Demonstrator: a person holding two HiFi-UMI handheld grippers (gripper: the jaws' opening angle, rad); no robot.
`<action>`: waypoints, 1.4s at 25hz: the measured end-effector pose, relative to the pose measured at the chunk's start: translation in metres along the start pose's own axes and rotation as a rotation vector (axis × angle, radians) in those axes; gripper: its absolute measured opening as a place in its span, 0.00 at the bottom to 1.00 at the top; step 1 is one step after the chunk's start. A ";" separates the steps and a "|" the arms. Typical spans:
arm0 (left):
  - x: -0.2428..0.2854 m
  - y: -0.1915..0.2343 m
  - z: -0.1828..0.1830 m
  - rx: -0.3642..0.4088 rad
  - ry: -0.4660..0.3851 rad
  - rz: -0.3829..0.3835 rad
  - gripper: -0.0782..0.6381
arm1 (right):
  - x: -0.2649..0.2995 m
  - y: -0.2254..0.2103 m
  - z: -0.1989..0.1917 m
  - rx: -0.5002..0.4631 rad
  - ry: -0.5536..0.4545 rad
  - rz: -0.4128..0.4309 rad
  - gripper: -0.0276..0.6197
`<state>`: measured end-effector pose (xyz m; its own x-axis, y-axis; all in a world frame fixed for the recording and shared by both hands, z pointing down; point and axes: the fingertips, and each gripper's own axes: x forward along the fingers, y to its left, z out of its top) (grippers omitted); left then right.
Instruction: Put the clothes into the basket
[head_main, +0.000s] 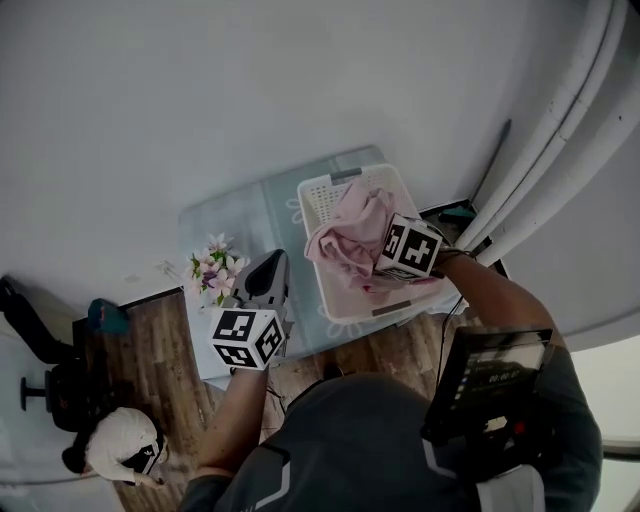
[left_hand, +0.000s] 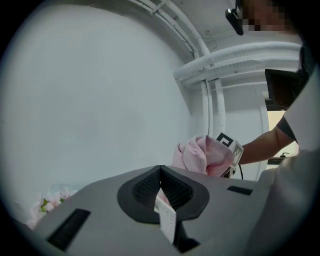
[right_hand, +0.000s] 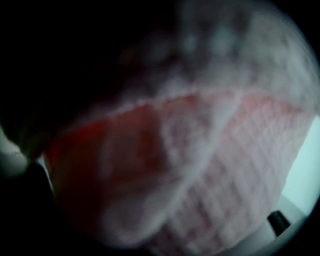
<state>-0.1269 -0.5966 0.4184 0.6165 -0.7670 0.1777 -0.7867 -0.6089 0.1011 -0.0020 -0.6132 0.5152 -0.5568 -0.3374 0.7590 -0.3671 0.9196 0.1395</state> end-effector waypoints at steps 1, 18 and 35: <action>0.003 0.003 -0.004 -0.004 0.003 -0.003 0.12 | 0.008 0.003 -0.004 -0.015 0.025 0.015 0.64; 0.015 0.038 -0.059 -0.026 0.087 -0.003 0.12 | 0.107 0.032 -0.083 -0.165 0.296 0.214 0.64; 0.034 0.040 -0.076 -0.046 0.125 -0.040 0.12 | 0.150 0.053 -0.128 -0.274 0.437 0.296 0.64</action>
<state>-0.1403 -0.6317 0.5030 0.6411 -0.7095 0.2925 -0.7639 -0.6264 0.1551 -0.0093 -0.5895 0.7178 -0.2263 0.0021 0.9740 -0.0047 1.0000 -0.0032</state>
